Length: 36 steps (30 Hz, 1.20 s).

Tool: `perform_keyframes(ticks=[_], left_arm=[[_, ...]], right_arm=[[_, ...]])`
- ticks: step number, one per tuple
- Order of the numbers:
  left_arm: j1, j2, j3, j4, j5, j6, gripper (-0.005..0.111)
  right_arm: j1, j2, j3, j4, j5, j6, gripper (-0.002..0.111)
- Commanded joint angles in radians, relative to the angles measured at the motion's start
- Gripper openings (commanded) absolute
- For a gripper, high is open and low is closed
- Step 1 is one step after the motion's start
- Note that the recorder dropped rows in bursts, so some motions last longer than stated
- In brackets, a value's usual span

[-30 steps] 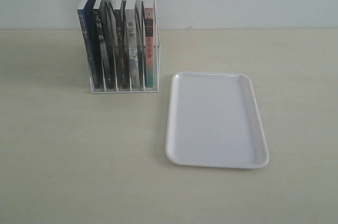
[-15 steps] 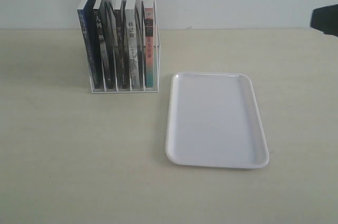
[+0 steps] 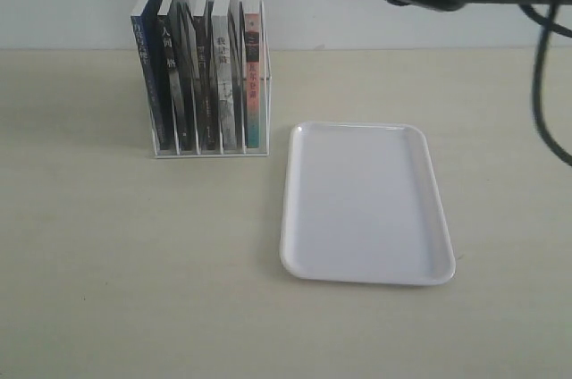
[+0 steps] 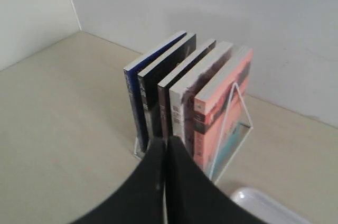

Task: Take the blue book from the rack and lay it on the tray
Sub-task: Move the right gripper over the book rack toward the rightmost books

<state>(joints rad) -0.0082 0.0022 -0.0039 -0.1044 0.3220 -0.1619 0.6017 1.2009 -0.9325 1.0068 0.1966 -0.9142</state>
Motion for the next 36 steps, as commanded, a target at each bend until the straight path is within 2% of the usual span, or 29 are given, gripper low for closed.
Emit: perform_keyframes(ticks=[1,5,9,12,14,16,18,24,32,36], left_arm=[[-0.003,-0.002,0.004,-0.001,-0.010,0.007,0.006],[-0.003,-0.002,0.004,-0.001,-0.010,0.007,0.006],[-0.003,-0.002,0.004,-0.001,-0.010,0.007,0.006],[-0.003,-0.002,0.004,-0.001,-0.010,0.007,0.006],[-0.003,-0.002,0.004,-0.001,-0.010,0.007,0.006],[-0.003,-0.002,0.004,-0.001,-0.010,0.007,0.006],[-0.003,-0.002,0.004,-0.001,-0.010,0.007,0.006],[-0.003,-0.002,0.004,-0.001,-0.010,0.007,0.006],[-0.003,-0.002,0.004,-0.001,-0.010,0.007,0.006],[-0.003,-0.002,0.004,-0.001,-0.010,0.007,0.006]], right_arm=[[0.020,0.137,-0.115,-0.034,0.030,0.114,0.000],[0.027,0.244,-0.253,-0.317,0.168,0.287,0.000],[0.101,0.285,-0.356,-0.728,0.302,0.420,0.000],[0.166,0.285,-0.415,-1.065,0.460,0.701,0.000],[0.205,0.285,-0.449,-1.282,0.592,0.992,0.000],[0.216,0.285,-0.472,-1.398,0.673,1.229,0.000],[0.216,0.288,-0.490,-1.446,0.713,1.301,0.000],[0.205,0.317,-0.565,-1.397,0.714,1.298,0.000],[0.077,0.547,-0.848,-1.190,0.926,1.246,0.000],[0.067,0.623,-0.909,-1.173,0.911,1.244,0.000]])
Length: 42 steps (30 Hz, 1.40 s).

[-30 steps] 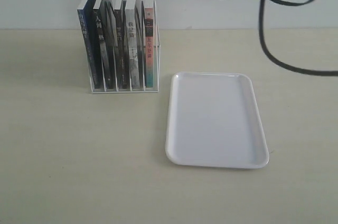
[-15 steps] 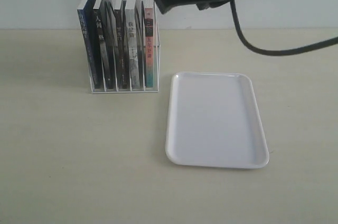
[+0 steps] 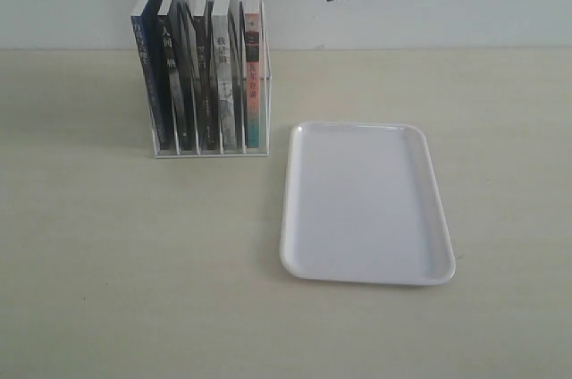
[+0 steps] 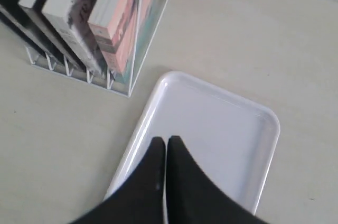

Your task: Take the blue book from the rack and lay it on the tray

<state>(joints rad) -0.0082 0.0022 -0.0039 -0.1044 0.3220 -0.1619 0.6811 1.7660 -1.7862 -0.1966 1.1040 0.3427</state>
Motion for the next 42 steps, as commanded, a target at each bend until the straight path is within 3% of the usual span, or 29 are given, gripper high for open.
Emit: perform_keyframes(ticks=[1,5,10,11,18,33,42], left_arm=[[-0.003,-0.002,0.004,-0.001,-0.010,0.007,0.006],[-0.003,-0.002,0.004,-0.001,-0.010,0.007,0.006],[-0.003,-0.002,0.004,-0.001,-0.010,0.007,0.006],[-0.003,-0.002,0.004,-0.001,-0.010,0.007,0.006],[-0.003,-0.002,0.004,-0.001,-0.010,0.007,0.006],[-0.003,-0.002,0.004,-0.001,-0.010,0.007,0.006],[-0.003,-0.002,0.004,-0.001,-0.010,0.007,0.006]], right_arm=[[-0.012,0.073,-0.064,0.034,-0.007,-0.009,0.000],[-0.012,0.107,-0.081,0.096,-0.078,-0.001,0.006],[-0.012,0.128,-0.081,0.141,-0.171,-0.001,0.039],[-0.012,0.131,-0.081,0.141,-0.181,0.002,0.041],[-0.012,0.164,-0.084,0.141,-0.265,0.008,0.040],[-0.014,0.319,-0.293,0.071,-0.195,0.080,0.040],[-0.014,0.388,-0.333,0.023,-0.194,0.119,0.040]])
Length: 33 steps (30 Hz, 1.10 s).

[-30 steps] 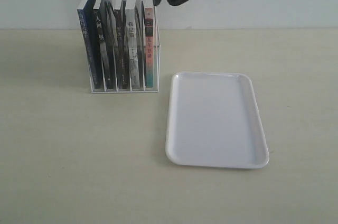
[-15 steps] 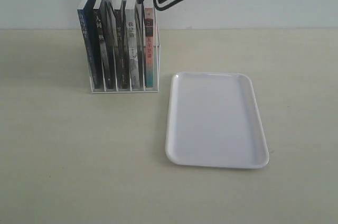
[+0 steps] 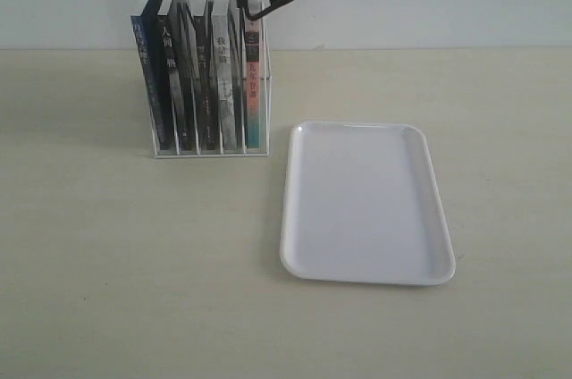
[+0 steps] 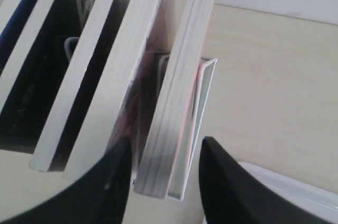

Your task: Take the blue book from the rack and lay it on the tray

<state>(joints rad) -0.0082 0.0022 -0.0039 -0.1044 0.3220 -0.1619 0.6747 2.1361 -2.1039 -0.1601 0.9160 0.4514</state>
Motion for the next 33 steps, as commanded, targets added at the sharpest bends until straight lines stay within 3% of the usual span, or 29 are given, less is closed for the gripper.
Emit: perform_keyframes(ticks=[1,8,9,12,13,22,28,33], left_arm=[[-0.003,-0.002,0.004,-0.001,-0.010,0.007,0.006],[-0.003,-0.002,0.004,-0.001,-0.010,0.007,0.006],[-0.003,-0.002,0.004,-0.001,-0.010,0.007,0.006],[-0.003,-0.002,0.004,-0.001,-0.010,0.007,0.006],[-0.003,-0.002,0.004,-0.001,-0.010,0.007,0.006],[-0.003,-0.002,0.004,-0.001,-0.010,0.007,0.006],[-0.003,-0.002,0.004,-0.001,-0.010,0.007,0.006],[-0.003,-0.002,0.004,-0.001,-0.010,0.007,0.006]], right_arm=[[-0.008,0.023,-0.017,-0.013,-0.011,0.010,0.040],[-0.008,0.084,-0.043,-0.018,-0.033,0.024,0.039],[-0.008,0.086,-0.043,-0.026,-0.040,0.035,0.035],[-0.016,0.087,-0.043,-0.025,-0.067,0.041,0.005],[-0.019,0.087,-0.043,-0.025,-0.066,0.041,0.000],[-0.026,0.087,-0.075,-0.027,-0.052,0.044,0.000],[-0.026,0.085,-0.202,-0.044,0.060,0.025,0.000],[-0.026,0.085,-0.211,-0.059,0.095,0.013,0.000]])
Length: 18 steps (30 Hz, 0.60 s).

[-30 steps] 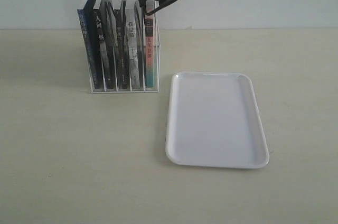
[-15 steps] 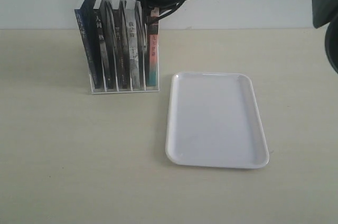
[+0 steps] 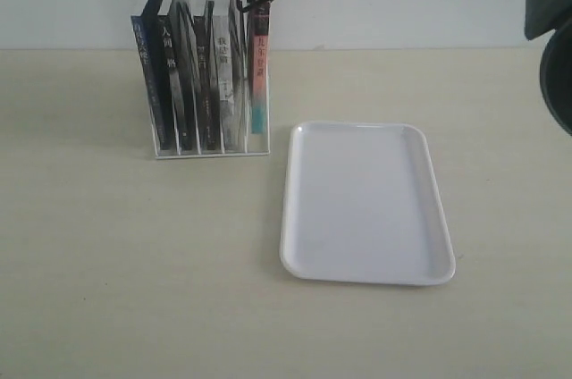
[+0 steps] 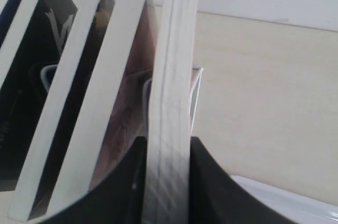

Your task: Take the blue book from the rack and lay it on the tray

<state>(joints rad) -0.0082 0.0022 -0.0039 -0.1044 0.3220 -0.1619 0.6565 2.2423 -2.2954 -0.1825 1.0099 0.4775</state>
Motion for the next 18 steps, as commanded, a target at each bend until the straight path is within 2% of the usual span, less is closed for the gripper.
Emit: perform_keyframes(ticks=[1,18], left_arm=[[-0.003,-0.002,0.004,-0.001,-0.010,0.007,0.006],[-0.003,-0.002,0.004,-0.001,-0.010,0.007,0.006]], right_arm=[[-0.008,-0.021,-0.020,-0.036,0.001,-0.013,0.000],[-0.008,-0.022,-0.020,-0.029,0.025,-0.016,0.000]])
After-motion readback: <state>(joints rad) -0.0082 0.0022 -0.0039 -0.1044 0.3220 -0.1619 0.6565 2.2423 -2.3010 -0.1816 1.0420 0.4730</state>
